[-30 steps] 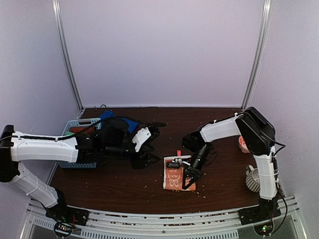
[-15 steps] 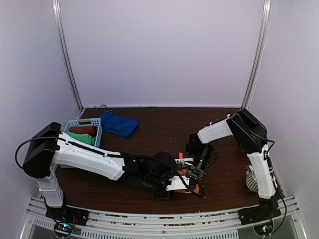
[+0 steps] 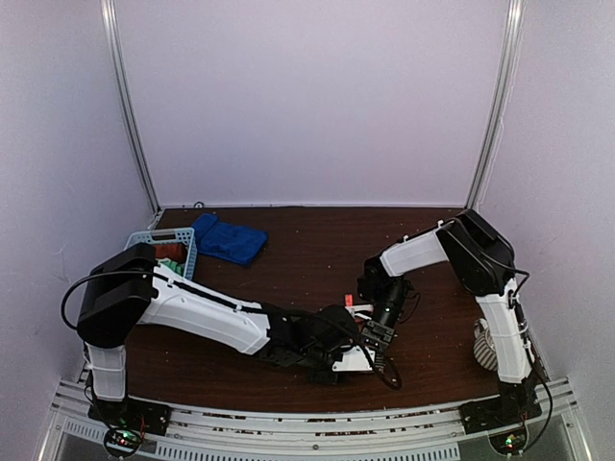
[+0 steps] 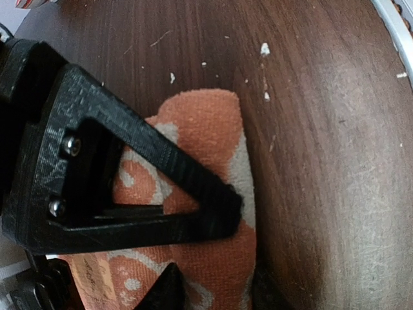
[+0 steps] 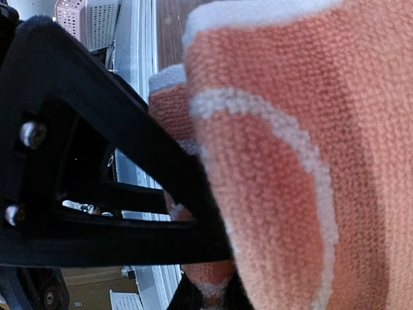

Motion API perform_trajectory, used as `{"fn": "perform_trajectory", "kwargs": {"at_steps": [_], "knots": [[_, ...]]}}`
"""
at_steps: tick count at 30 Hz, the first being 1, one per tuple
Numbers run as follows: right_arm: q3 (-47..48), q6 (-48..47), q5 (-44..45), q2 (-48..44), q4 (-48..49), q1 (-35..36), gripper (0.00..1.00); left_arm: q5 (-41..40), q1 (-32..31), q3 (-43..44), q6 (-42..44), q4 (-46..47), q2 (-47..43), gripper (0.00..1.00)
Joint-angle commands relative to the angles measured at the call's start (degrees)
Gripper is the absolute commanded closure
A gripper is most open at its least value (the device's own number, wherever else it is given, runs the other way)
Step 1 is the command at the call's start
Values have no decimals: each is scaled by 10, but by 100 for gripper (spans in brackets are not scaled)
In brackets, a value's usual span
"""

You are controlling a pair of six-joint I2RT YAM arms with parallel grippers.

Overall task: Roll the towels
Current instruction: Roll the towel at the center of the board.

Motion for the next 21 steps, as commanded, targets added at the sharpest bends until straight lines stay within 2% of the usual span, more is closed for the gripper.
{"fn": "perform_trajectory", "kwargs": {"at_steps": [1, 3, 4, 7, 9, 12, 14, 16, 19, 21], "knots": [[8, 1, 39, 24, 4, -2, 99, -35, -2, 2, 6, 10, 15, 70], [12, -7, 37, 20, -4, -2, 98, -30, -3, 7, 0, 3, 17, 80], [15, -17, 35, 13, -14, -2, 93, -23, -3, 11, -3, -5, 18, 84], [12, -45, 31, -42, -24, -3, 73, 13, -3, 26, -16, -42, 19, 94], [24, -40, 47, -86, -23, -6, 64, 37, -2, 32, -28, -68, 15, 97], [66, -5, 75, -137, -23, -23, 61, 101, 3, 50, -52, -110, 11, 98], [100, 33, 89, -167, -14, -50, 61, 186, 23, 75, -78, -151, 28, 98], [140, 70, 102, -194, -4, -83, 61, 235, 47, 102, -99, -178, 51, 98], [177, 137, 123, -253, 43, -132, 61, 310, 82, 144, -129, -208, 87, 97], [184, 171, 155, -310, 88, -141, 61, 390, 111, 172, -158, -223, 117, 96]]}}
